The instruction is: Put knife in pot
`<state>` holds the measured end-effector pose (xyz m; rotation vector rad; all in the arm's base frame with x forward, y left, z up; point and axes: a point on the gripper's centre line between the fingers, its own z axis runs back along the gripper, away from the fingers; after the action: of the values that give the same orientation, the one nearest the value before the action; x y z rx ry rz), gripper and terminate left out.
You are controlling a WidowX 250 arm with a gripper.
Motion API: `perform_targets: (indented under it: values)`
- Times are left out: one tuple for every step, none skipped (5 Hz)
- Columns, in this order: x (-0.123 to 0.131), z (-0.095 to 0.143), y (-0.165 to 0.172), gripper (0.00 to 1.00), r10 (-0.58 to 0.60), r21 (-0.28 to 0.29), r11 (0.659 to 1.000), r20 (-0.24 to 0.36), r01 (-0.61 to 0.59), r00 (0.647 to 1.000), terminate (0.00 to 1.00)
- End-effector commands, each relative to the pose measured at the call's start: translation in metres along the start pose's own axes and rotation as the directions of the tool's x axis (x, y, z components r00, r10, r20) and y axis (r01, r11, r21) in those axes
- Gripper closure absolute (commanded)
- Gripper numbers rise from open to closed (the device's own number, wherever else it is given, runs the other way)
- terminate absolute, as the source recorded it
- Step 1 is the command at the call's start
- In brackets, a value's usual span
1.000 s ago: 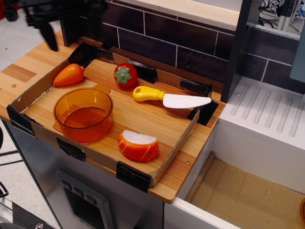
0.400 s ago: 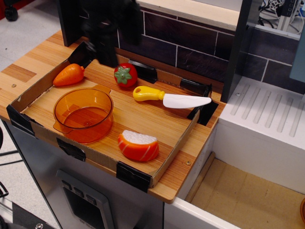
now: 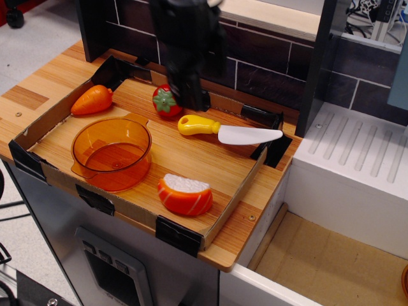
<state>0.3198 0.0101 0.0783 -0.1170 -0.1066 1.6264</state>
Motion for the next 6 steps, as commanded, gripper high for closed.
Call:
perform_targets:
  values:
    - [0.003,-0.036,-0.024,0.00,0.008,-0.028,1.000,0.090,-0.006,0.996,0.00]
    - [0.007,-0.058,-0.026,0.00,0.007,-0.002,1.000,0.134,-0.007,0.991,0.00]
    - [0.011,-0.065,-0.025,0.00,0.001,0.009,1.000,0.155,-0.002,0.988,0.00]
    - [0.014,-0.071,-0.029,0.00,-0.003,0.014,1.000,0.159,0.001,0.987,0.00]
    - [0.016,-0.064,-0.028,1.00,0.025,0.008,1.000,0.153,-0.026,0.988,0.00]
    - [0.013,-0.049,-0.027,1.00,0.037,0.034,0.999,0.123,-0.041,0.992,0.00]
